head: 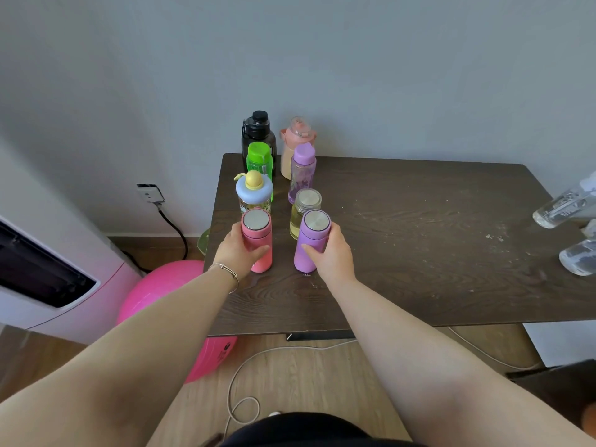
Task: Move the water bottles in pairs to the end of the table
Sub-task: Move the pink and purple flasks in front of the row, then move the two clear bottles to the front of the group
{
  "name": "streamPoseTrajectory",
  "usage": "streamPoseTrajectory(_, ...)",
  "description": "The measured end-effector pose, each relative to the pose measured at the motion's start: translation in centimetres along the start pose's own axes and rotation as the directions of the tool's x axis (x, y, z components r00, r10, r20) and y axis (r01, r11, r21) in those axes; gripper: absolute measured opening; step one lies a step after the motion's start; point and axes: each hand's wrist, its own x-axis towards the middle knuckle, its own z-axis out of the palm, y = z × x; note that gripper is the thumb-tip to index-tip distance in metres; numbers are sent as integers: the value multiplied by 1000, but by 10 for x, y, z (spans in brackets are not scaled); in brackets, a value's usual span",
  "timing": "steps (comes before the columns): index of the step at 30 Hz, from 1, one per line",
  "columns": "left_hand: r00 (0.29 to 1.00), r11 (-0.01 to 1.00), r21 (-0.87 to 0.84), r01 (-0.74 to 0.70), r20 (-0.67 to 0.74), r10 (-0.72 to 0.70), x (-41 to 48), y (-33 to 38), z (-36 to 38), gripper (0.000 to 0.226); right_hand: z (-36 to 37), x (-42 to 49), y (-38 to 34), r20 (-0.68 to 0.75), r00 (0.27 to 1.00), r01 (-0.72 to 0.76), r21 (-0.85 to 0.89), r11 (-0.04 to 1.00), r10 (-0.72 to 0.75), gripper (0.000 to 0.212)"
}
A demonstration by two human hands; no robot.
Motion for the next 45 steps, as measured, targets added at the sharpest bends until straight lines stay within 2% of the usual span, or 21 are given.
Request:
streamPoseTrajectory(3,999,995,103,4,31,-7,-6,0,2,66,-3,-2,2,24,1000,17,-94,995,-15,70)
streamPoseTrajectory(8,994,934,348,-77,97,46,-23,-14,-2,71,-12,-12,11,92,994,80,-307,948,-54,69)
streamPoseTrajectory(12,979,821,545,-169,192,74,-42,-20,-2,73,-20,-24,23,138,980,194,-456,868,-146,62)
streamPoseTrajectory(15,963,702,670,-240,258,82,-57,-20,4,72,-27,-32,34,214,940,340,-570,748,-264,61)
streamPoseTrajectory(18,953,601,745,-289,280,112,-75,-14,17,74,-37,-41,47,285,921,390,-667,634,-267,66)
streamPoseTrajectory(21,943,543,772,-331,287,167,-90,-1,33,75,-52,-49,63,295,919,395,-698,597,-262,67)
streamPoseTrajectory(27,927,480,794,-372,289,240,-116,50,79,74,-114,-60,95,227,946,323,-690,648,-230,66)
streamPoseTrajectory(31,928,517,771,-372,287,239,-127,105,122,71,-180,-63,130,141,971,238,-662,710,-194,67)
streamPoseTrajectory(36,909,559,718,-414,286,304,-139,189,186,65,-275,-64,185,41,988,140,-663,736,-151,68)
streamPoseTrajectory(45,855,518,689,-507,328,400,-159,302,283,64,-391,-78,287,-117,993,-61,-633,772,-18,70)
